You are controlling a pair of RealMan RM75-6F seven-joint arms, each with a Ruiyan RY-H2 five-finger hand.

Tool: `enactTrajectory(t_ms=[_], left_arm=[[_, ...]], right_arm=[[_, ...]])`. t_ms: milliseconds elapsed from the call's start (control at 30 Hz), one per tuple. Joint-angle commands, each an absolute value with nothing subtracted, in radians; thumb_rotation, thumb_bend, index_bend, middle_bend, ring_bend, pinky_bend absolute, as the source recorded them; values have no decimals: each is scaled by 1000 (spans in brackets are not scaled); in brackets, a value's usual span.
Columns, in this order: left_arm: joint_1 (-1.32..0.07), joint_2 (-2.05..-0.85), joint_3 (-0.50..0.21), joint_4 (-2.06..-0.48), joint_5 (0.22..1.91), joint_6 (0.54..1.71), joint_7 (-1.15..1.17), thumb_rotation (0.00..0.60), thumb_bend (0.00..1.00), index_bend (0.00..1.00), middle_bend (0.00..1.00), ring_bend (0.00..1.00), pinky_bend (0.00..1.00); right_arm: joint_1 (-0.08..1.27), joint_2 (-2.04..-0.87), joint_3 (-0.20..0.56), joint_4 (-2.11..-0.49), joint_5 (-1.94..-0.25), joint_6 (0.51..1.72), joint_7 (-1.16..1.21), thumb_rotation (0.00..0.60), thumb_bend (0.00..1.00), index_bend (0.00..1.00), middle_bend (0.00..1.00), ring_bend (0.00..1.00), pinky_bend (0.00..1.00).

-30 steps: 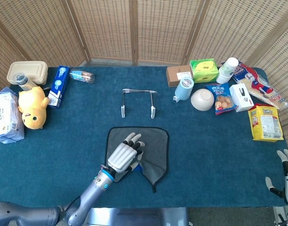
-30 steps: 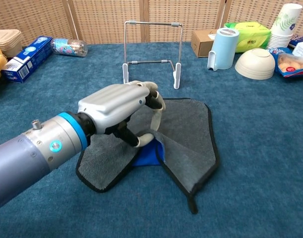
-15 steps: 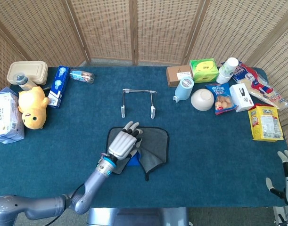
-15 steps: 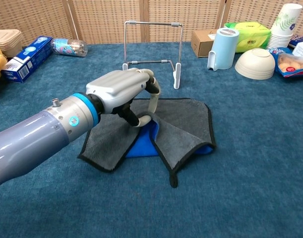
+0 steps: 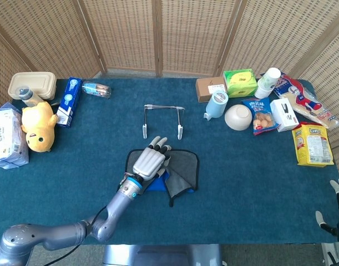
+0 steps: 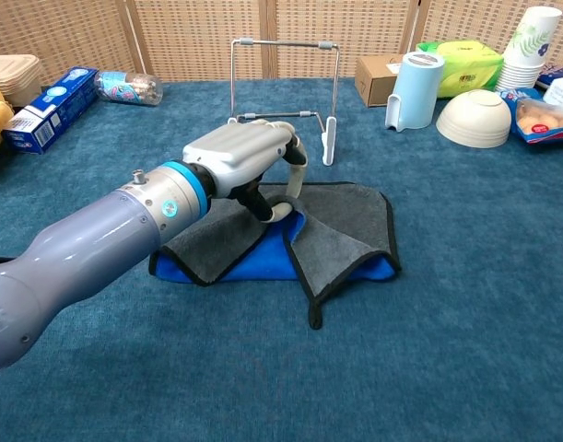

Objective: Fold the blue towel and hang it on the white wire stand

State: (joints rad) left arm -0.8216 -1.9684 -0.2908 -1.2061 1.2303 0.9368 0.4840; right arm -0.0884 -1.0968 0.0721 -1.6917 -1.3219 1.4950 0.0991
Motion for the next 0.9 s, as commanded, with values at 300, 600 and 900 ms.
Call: enactTrajectory(t_ms=[300, 600, 900], left_arm=[[-873, -2004, -306, -1102, 1224, 927, 445, 600, 505, 601, 248, 49, 39], [-913, -2035, -319, -1020, 1223, 917, 410, 600, 504, 596, 242, 45, 38], [-940, -2064, -318, -953, 1216, 903, 380, 600, 455, 459, 187, 7, 21]], right_arm=[[-88, -1097, 75, -1695, -1316, 1491, 91, 600, 324, 57, 47, 0, 0], [-91, -1093, 77, -1703, -1308, 1491, 81, 600, 326, 57, 47, 0, 0], [-94, -1089, 78, -1714, -1304, 1493, 71, 600, 324, 57, 47, 0, 0]])
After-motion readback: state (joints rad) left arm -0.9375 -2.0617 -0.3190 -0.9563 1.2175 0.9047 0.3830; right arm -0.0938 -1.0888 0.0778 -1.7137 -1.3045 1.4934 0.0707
